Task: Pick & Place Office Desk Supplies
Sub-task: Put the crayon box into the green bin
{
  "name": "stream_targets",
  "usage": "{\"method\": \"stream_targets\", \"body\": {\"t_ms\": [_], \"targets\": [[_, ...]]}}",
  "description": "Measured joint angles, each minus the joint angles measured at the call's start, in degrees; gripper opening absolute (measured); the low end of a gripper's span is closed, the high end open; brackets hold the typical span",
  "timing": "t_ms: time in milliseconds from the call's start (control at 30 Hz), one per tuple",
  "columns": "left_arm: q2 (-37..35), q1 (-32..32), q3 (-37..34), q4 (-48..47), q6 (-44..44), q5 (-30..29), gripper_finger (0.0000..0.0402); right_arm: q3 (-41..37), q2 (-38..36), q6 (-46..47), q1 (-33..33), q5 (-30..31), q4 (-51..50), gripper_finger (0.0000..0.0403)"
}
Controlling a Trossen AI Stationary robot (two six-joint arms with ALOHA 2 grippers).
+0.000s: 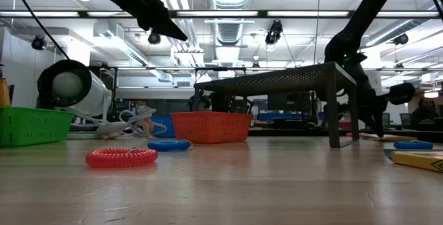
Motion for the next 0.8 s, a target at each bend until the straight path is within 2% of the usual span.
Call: {"method": "stream_targets", "body": {"t_ms": [133,200,333,467,567,700,800], "targets": [[0.00,-0.01,0.00,-0.02,0.00,0.00,0.0189,1.39,-0.75,-1.39,0.58,1.29,-2.04,0.0009],[0.00,-0.01,0.00,-0.06,-0.02,0.00,0.0189,2.73,-2.64,-1.36,0.87,4.31,-2.12,0.0008],[0.00,-0.01,0.00,-0.28,-0.02,0.00,0.0189,6.69,-9.50,-1.33,0.25,7.75,-2.37,0.0008],[0.00,-0.01,0.00,-0.30,-0.06,0.00,0.0189,11.37,-17.68,-2.73,0.00,14.99,-1.95,0.0008],[0.00,-0.01,0.00,-0.29,-0.18,0.00,0.0189,13.99,-23.56,-12.27,-0.02,15.89,-2.02,0.0008],[0.00,-0.01,0.00,-0.29,-0.17,0.01,0.0189,15.04,-31.18,-34.13,1.60,13.74,-2.45,0.0008],[0.00,-0.01,0.00,-0.28,-0.17,0.00,0.0189,14.48,-35.77,-42.41,4.66,15.05,-2.80,0.0008]]}}
